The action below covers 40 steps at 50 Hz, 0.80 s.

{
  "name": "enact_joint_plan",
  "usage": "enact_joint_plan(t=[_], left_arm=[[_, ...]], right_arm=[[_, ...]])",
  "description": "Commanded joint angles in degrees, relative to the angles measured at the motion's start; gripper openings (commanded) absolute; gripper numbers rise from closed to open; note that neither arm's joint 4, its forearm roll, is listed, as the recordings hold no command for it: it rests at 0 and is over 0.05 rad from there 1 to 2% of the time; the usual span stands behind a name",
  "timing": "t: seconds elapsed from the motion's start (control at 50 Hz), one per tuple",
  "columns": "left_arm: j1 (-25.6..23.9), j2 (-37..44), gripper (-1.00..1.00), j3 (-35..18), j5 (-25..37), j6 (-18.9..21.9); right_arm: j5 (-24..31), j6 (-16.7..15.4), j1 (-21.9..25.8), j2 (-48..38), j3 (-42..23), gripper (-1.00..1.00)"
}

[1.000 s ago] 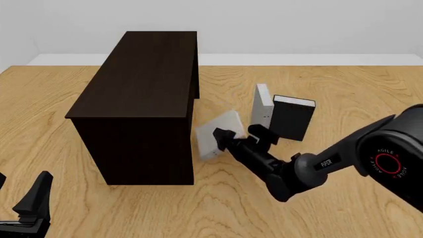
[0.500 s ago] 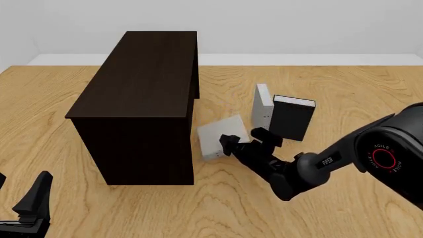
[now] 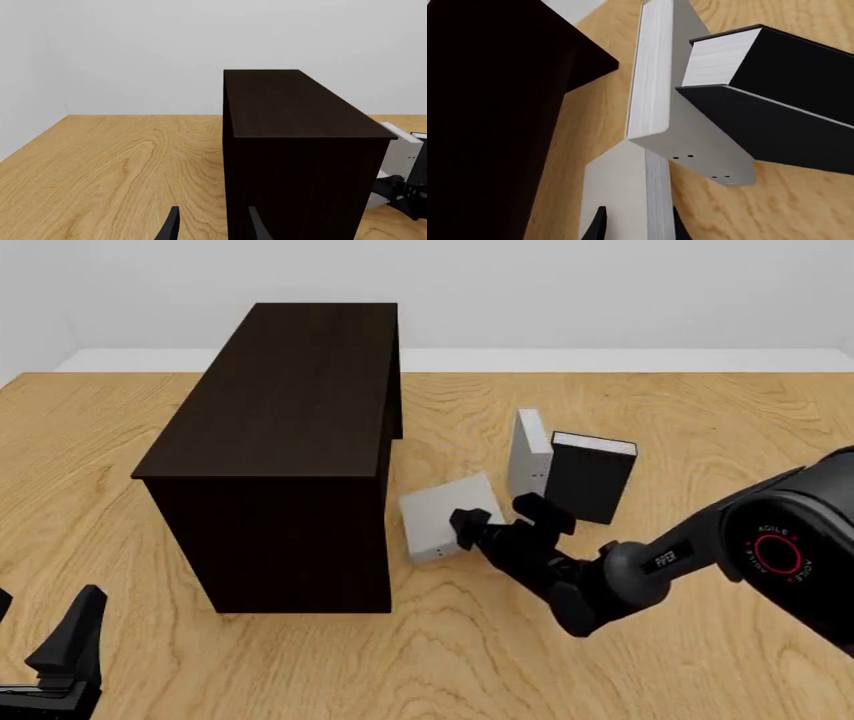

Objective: Pick up the book on the right and place it under the cabinet shelf.

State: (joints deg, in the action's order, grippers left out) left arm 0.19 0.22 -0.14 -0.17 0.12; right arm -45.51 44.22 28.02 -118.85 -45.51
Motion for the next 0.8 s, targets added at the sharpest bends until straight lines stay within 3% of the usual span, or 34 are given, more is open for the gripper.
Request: enact_joint_plan(t=[0.02,0.42,0.7,0.8], left_arm=[[-0.01,-0.02,1.00,0.00,-0.01,0.02],[0.02,0.00,1.00,0.00,0.01,0.01],[-0.01,-0.01,1.00,0.00,0.00,0.01],[0.01,-0.02,1.00,0.00,-0.01,0.01]], right_arm=[[5.07,-8.76,-1.30,1.86,3.02,1.00],[8.18,-13.92,-4.41,4.05,4.83,1.00],[9.13,-15.81,-4.38,7.61,7.31,1.00],[11.23,-19.08,-5.10,9.23,7.41,1.00]])
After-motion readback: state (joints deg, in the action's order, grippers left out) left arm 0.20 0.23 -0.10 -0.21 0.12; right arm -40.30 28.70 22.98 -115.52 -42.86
